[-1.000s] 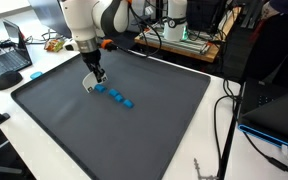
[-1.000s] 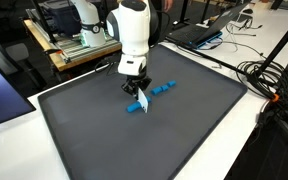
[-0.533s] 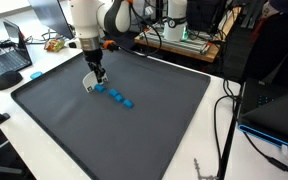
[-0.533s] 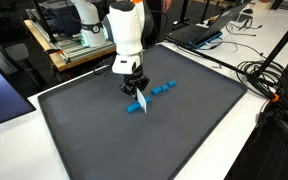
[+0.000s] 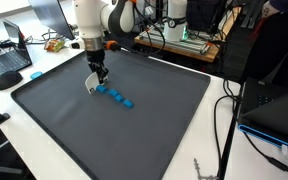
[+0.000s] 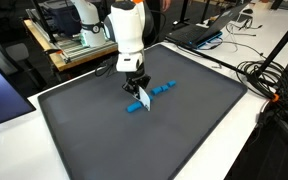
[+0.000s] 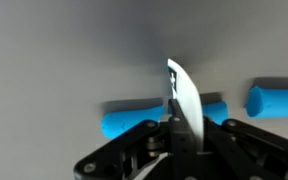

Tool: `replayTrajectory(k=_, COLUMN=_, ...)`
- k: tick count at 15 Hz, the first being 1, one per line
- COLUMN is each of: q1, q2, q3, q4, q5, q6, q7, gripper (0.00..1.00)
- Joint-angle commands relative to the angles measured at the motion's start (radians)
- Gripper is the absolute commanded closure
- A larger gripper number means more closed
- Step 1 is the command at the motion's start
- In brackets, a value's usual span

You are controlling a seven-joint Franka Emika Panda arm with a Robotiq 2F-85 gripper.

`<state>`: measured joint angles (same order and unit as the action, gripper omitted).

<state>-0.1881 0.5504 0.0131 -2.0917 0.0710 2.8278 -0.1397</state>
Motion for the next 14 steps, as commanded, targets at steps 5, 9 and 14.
replayTrajectory(k=5, q1=0.049, q2=0.031, q3=-0.004, q4=-0.028, q5=-0.058, q6=0.0, q7=-0.007, gripper=0.99)
replayTrajectory(k=9, q1=0.055, q2=-0.021, q3=-0.01, q4=-0.043, q5=-0.066, q6=-0.004, q7=0.001, gripper=0.99)
replayTrajectory(k=14, q1=0.136, q2=-0.072, q3=-0.068, q4=-0.051, q5=-0.096, q6=-0.01, q7=0.096, gripper=0.99)
